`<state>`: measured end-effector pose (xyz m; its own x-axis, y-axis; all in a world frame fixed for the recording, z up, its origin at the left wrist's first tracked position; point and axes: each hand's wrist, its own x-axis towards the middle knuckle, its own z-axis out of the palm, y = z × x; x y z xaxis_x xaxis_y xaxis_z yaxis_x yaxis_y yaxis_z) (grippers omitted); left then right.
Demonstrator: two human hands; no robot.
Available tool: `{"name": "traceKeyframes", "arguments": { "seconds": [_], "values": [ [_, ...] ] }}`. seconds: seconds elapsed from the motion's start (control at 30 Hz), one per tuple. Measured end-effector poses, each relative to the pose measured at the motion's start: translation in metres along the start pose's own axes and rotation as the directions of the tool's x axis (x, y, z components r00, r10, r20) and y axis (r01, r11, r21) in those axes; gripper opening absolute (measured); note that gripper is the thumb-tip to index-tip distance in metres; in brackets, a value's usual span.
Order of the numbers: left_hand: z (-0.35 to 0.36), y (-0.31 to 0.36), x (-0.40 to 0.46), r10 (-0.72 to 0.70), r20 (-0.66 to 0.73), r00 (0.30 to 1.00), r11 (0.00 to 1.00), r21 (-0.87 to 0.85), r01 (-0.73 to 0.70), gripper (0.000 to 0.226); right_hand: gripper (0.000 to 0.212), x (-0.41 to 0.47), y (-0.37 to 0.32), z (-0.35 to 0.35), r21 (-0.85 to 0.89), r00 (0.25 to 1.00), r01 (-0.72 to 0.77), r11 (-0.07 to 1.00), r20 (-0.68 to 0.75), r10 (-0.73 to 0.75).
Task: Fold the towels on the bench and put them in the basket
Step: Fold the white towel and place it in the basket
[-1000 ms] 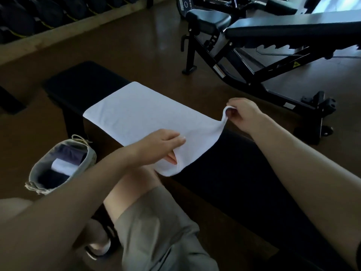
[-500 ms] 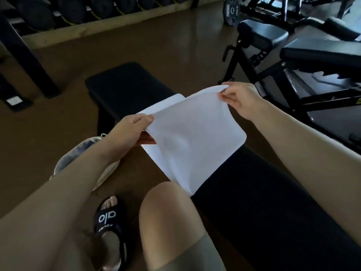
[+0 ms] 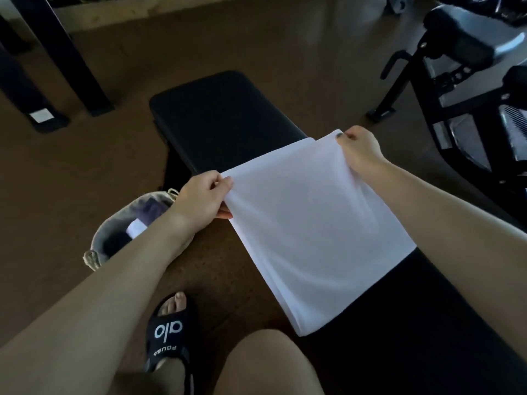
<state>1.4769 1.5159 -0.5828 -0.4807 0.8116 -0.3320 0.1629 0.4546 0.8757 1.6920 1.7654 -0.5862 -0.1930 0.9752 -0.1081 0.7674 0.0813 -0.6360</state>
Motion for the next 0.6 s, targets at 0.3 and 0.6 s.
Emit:
{"name": "traceKeyframes", "arguments": {
  "seconds": [0.3,0.6],
  "values": [
    [-0.004,0.0,0.002,-0.115,0.093,0.989,0.983,-0.13,0.127,0.027,0.026,-0.005,-0.002,0.008,-0.026,0.998,0.045,0.999,0.053,-0.044],
    [-0.013,0.017,-0.027,0.001,0.241,0.971,0.973,-0.223,0.054,0.013,0.022,-0.045,-0.002,-0.032,0.123,0.986,0.144,0.982,-0.106,-0.131]
  ]
}}
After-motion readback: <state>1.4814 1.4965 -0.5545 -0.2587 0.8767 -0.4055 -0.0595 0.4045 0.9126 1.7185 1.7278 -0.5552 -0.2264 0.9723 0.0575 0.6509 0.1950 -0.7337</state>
